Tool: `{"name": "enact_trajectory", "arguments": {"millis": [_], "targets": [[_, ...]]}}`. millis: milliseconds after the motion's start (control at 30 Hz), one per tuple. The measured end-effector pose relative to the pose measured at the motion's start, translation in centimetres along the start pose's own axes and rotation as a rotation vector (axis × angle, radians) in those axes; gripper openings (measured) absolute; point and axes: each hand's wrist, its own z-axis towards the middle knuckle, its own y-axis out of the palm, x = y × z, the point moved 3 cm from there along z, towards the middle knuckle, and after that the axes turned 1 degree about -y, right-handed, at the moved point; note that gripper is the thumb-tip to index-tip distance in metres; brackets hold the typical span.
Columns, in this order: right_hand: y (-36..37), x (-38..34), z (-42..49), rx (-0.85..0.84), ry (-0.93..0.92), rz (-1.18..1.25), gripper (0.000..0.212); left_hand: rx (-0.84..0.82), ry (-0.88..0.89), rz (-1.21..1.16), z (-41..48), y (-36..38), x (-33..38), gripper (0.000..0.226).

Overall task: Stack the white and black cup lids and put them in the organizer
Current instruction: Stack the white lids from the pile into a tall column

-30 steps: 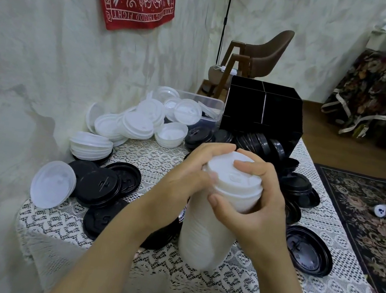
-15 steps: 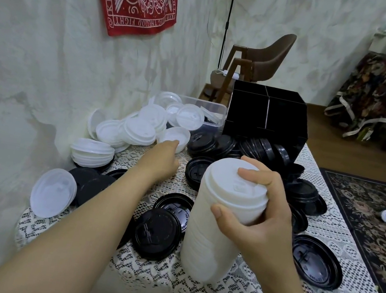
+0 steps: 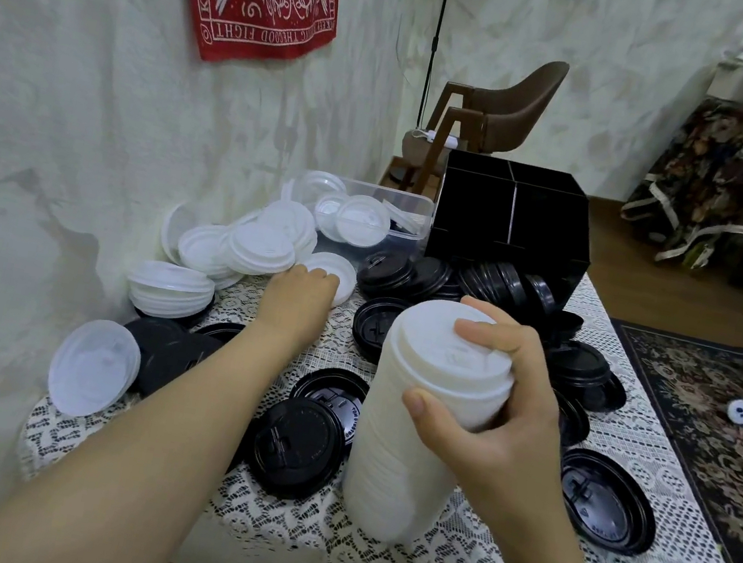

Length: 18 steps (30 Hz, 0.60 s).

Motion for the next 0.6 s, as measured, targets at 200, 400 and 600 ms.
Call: {"name": "enact_trajectory", "arguments": {"millis": [200,400,600], "targets": [[-0.1,-0.1,0.0,-0.003,0.014,-0.017,0.045,0.046,-0.067,-0.298,-1.1,-1.5,-0.3,0.007],[-0.1,-0.2,0.0,-0.006,0.025,-0.027,0.045,0.130,-0.288,-0.939,-3.1,-3.3,-0.9,0.007],[0.0,-0.3,-0.1,-0.005,0.028,-0.033,0.045,-0.049,-0.596,-1.341,-4.2,-2.2,-1.7,0.046]]}}
